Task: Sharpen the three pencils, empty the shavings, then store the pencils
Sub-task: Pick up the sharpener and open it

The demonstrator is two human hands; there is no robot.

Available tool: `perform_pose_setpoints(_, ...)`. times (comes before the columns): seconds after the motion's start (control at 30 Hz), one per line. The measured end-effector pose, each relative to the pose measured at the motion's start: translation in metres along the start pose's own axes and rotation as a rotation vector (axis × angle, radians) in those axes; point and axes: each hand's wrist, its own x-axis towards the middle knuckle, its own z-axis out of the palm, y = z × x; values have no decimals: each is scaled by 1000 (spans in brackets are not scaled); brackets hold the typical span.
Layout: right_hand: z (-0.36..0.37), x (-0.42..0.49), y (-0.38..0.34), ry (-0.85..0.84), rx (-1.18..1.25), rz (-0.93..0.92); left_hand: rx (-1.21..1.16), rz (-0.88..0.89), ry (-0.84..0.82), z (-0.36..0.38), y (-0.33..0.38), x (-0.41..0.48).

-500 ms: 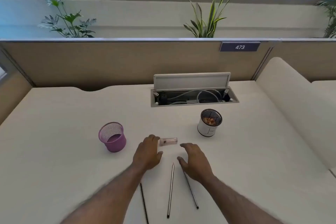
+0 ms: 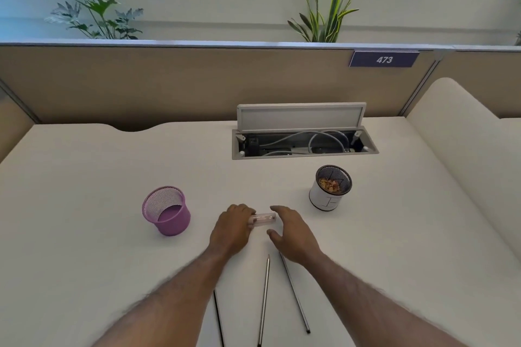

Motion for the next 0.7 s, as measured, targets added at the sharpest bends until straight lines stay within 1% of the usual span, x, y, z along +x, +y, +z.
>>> perform_pose_setpoints(0.1, -2, 1, 3, 4, 21, -5, -122, 58, 17, 0, -2, -5)
perform_pose_setpoints(0.27, -10, -7, 4, 46, 98, -39, -411, 127, 71, -10, 6, -16)
perform_pose_setpoints(0.4, -16, -18, 1, 61, 209, -55, -718, -25, 131, -13, 13, -28)
perform_pose_setpoints(0.5, -21, -26, -3, 42, 311, -51, -908, -118, 132, -13, 16, -35)
perform_pose_setpoints(0.6, -26, -32, -11, 15, 509, -18, -1043, -143, 146, -21, 22, -44)
perform_pose_setpoints(0.7, -31, -37, -19, -6, 753, 19, -1088, -127, 169, -31, 31, -52)
